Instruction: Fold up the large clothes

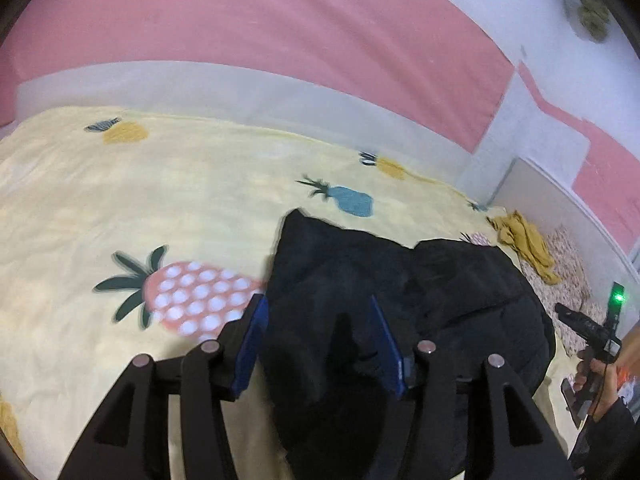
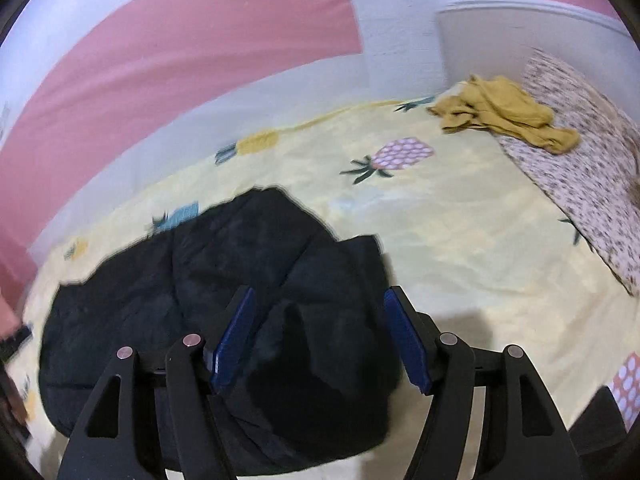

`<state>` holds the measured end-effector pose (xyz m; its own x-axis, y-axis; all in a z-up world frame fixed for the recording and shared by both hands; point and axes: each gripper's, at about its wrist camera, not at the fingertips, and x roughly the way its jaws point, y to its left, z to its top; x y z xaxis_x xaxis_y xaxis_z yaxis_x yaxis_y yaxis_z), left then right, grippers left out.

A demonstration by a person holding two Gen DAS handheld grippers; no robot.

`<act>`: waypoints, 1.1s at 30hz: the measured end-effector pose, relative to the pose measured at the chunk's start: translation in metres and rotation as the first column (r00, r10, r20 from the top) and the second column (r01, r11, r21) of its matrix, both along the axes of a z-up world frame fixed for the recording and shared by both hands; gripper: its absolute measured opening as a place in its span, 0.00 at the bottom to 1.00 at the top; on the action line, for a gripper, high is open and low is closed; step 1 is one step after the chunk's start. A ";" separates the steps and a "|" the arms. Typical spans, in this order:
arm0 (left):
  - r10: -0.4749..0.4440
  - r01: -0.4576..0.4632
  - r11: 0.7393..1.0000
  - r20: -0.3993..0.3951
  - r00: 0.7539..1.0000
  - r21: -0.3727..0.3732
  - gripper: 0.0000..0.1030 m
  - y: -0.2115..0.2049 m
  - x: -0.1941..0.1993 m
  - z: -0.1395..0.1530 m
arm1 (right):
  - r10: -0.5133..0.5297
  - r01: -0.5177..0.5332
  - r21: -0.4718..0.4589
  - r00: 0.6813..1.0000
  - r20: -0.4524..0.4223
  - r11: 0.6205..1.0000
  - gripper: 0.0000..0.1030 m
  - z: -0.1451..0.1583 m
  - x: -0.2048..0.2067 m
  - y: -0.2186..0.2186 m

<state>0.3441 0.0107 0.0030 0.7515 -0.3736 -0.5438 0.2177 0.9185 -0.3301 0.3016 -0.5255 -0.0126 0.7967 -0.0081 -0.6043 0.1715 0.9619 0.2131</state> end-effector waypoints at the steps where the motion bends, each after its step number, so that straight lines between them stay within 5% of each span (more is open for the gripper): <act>1: -0.028 0.028 0.999 -0.009 1.000 0.024 0.53 -0.012 0.009 -0.002 | 0.011 -0.011 0.002 1.000 -0.019 1.000 0.65 -0.004 0.006 0.003; 5: -0.040 0.053 0.993 -0.117 0.992 0.108 0.53 -0.044 0.042 -0.034 | 0.003 -0.005 -0.014 0.992 -0.123 1.000 0.65 -0.032 0.027 0.009; 12: -0.041 0.051 0.991 -0.088 0.995 0.123 0.53 -0.040 0.024 -0.028 | -0.040 0.036 -0.045 0.996 -0.081 0.998 0.65 -0.018 -0.003 0.017; 16: -0.055 0.061 0.992 -0.060 0.997 0.108 0.53 -0.028 -0.013 -0.013 | -0.030 0.030 0.014 0.999 -0.023 0.999 0.65 -0.002 -0.042 0.031; 26: -0.106 0.093 0.973 0.053 0.993 0.211 0.54 -0.023 -0.154 0.018 | 0.004 -0.002 -0.085 1.000 0.024 0.996 0.65 0.028 -0.163 0.116; 33: -0.074 0.055 0.973 0.080 0.994 0.223 0.63 -0.013 -0.234 0.015 | -0.011 0.016 -0.139 0.999 0.038 0.990 0.65 0.030 -0.234 0.155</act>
<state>0.1097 -0.0019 0.0181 0.7777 -0.3013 -0.5517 0.2979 0.9495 -0.0987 0.0677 -0.3700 0.0179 0.8179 -0.1009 -0.5664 0.1790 0.9803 0.0839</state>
